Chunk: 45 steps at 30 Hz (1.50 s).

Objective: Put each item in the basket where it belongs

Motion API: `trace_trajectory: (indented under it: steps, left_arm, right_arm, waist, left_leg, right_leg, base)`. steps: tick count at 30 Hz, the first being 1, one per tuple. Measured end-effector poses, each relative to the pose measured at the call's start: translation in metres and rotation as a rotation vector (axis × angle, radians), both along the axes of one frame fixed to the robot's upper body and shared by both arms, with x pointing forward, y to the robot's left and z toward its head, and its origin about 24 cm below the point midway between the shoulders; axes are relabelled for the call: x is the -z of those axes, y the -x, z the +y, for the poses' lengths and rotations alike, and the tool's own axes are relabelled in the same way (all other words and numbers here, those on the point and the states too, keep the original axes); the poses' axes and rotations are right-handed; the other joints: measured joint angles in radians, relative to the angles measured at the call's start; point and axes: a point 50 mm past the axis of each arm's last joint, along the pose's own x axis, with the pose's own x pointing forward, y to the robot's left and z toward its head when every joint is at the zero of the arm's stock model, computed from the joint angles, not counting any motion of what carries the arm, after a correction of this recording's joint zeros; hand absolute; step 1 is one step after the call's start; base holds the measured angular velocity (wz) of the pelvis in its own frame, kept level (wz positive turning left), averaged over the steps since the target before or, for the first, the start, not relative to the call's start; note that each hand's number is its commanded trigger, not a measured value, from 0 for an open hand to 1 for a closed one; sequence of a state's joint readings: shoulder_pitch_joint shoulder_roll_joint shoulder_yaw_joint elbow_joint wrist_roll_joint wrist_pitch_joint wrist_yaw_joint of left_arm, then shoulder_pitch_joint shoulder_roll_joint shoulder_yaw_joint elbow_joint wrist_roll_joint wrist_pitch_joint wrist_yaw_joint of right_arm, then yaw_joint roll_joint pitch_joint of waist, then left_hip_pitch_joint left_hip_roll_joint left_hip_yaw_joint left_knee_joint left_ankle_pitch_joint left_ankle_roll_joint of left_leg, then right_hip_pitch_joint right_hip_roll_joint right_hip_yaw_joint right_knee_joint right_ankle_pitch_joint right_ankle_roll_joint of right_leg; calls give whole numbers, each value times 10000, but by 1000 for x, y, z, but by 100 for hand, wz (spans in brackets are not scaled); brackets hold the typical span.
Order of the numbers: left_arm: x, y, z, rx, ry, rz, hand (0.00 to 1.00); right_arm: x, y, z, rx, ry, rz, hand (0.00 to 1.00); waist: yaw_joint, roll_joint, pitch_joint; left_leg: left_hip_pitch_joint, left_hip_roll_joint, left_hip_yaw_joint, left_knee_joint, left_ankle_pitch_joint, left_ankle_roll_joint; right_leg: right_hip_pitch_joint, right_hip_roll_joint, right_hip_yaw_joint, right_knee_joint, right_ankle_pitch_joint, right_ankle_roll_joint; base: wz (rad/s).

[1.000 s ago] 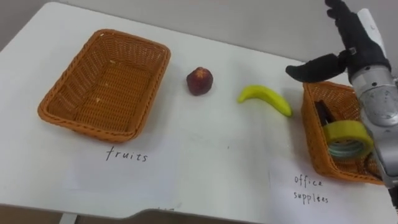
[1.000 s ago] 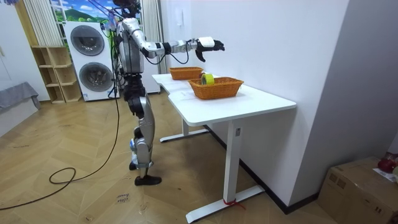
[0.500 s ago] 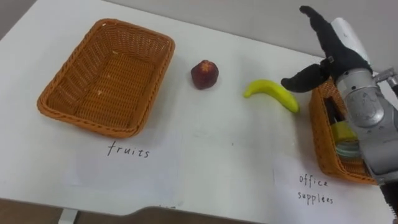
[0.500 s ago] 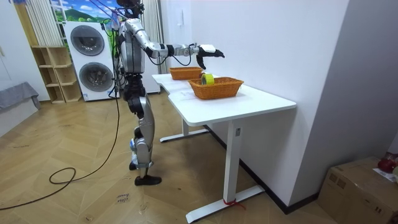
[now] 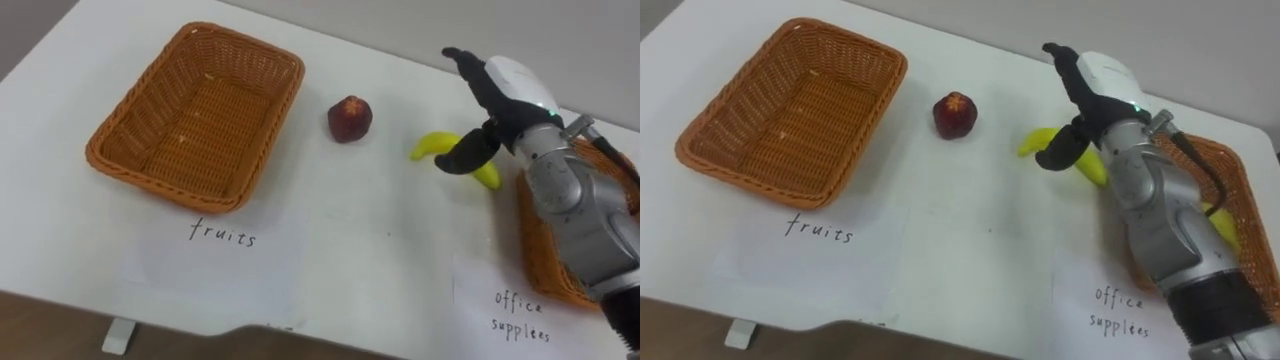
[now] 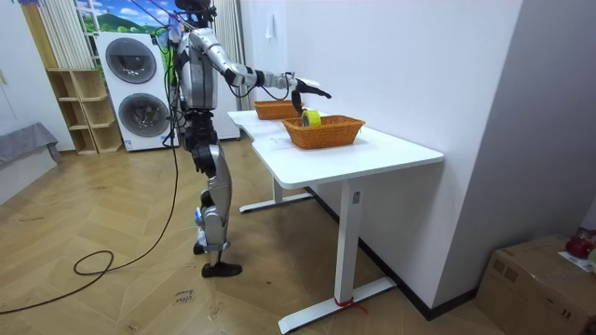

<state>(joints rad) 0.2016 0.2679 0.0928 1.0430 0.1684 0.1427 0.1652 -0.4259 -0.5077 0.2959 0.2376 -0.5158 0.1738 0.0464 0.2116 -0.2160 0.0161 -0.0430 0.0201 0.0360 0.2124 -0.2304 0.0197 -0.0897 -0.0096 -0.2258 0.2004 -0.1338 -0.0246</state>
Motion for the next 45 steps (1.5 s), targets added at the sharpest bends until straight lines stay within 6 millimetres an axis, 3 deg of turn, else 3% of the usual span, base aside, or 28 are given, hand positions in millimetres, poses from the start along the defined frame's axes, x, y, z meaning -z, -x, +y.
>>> trace_trajectory:
  steps: [18,28,45]
  left_arm:
    - [0,-16,-4,453,57,-212,0]
    - [-1,-22,-4,464,47,-234,0]
    - [2,-20,-4,343,84,67,0]
  right_arm:
    - [23,2,1,-171,356,1236,0]
    - [44,2,-18,515,912,2512,0]
    - [53,-4,-36,1235,980,3105,0]
  waist:
    - [376,101,67]
    - [419,42,23]
    - [436,59,36]
  left_leg:
    - [-178,-10,-159,98,0,-1]
    - [-199,-24,-211,121,5,1]
    - [-303,-7,-197,263,8,-5]
  right_leg:
    - [2,-7,-201,-168,65,-1]
    - [5,-19,-209,-165,73,2]
    - [12,-18,-217,-151,153,-17]
  base:
    - [2]
    - [1]
    - [0]
